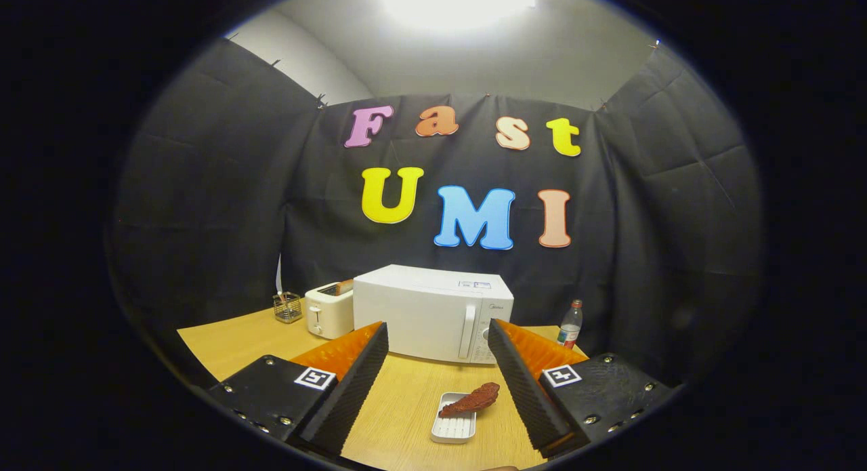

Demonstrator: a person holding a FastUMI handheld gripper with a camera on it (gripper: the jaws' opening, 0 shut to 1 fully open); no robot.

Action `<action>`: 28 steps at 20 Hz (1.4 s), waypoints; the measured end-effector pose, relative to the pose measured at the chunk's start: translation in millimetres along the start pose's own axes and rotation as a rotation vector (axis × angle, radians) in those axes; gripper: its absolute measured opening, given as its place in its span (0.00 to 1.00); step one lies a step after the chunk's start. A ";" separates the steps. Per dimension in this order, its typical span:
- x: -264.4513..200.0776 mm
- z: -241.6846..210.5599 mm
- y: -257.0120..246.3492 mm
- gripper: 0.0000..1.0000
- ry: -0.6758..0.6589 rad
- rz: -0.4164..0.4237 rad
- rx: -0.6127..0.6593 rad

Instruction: Open the microwave, put the food inside, and close the microwave door.

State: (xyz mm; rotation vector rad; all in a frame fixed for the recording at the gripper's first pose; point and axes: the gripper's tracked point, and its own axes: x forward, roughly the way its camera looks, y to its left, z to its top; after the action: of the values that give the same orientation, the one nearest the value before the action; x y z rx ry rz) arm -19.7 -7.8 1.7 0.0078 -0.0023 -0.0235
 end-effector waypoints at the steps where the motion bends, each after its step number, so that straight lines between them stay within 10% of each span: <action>1: 0.2 -1.2 0.2 0.96 0.001 0.000 0.001; 28: 62.9 -45.8 -4.0 0.96 0.040 -0.018 0.011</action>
State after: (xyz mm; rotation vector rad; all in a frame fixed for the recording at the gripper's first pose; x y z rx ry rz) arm 43.2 -12.9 -43.9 0.0193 0.0373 -0.0418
